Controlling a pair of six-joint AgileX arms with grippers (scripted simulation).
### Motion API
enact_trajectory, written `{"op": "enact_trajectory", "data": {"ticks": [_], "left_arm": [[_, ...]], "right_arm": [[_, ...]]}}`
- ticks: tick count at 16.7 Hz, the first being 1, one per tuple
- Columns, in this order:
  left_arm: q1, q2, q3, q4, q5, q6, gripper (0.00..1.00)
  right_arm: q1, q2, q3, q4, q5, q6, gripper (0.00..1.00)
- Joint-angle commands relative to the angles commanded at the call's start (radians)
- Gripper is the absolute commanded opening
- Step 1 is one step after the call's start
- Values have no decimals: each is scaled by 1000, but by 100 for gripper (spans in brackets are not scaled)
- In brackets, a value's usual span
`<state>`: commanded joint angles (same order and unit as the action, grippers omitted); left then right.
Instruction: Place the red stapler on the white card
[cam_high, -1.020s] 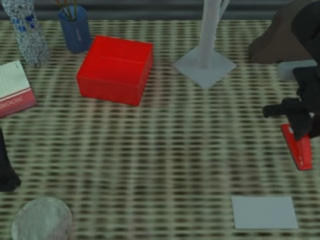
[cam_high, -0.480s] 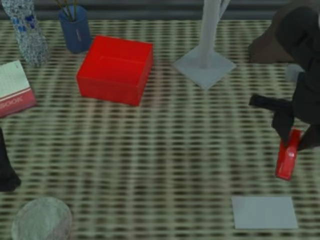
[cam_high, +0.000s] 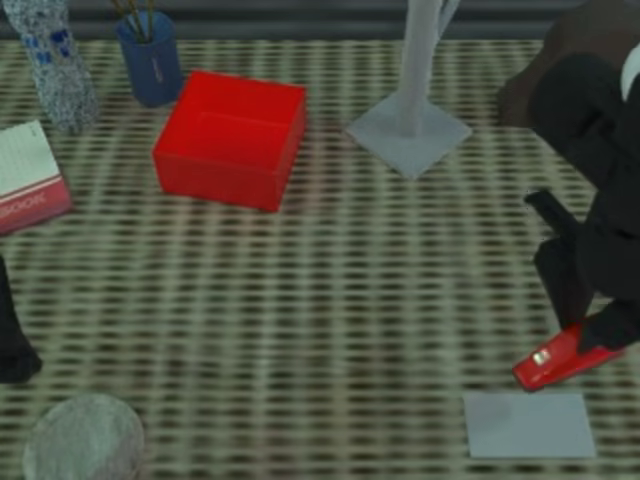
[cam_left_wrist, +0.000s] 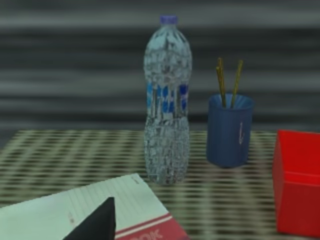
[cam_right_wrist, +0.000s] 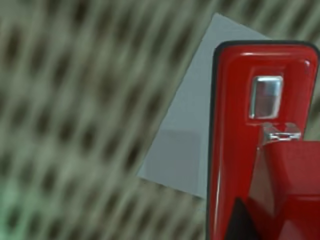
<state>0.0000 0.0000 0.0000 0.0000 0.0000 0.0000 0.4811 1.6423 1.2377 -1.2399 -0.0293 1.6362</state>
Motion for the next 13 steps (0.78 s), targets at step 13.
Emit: {"op": "enact_trajectory", "data": {"ticks": [13], "left_arm": [[0,0,0,0,0,0,100]], "right_arm": [[64,-137,-74,28,-6,481,0]]}}
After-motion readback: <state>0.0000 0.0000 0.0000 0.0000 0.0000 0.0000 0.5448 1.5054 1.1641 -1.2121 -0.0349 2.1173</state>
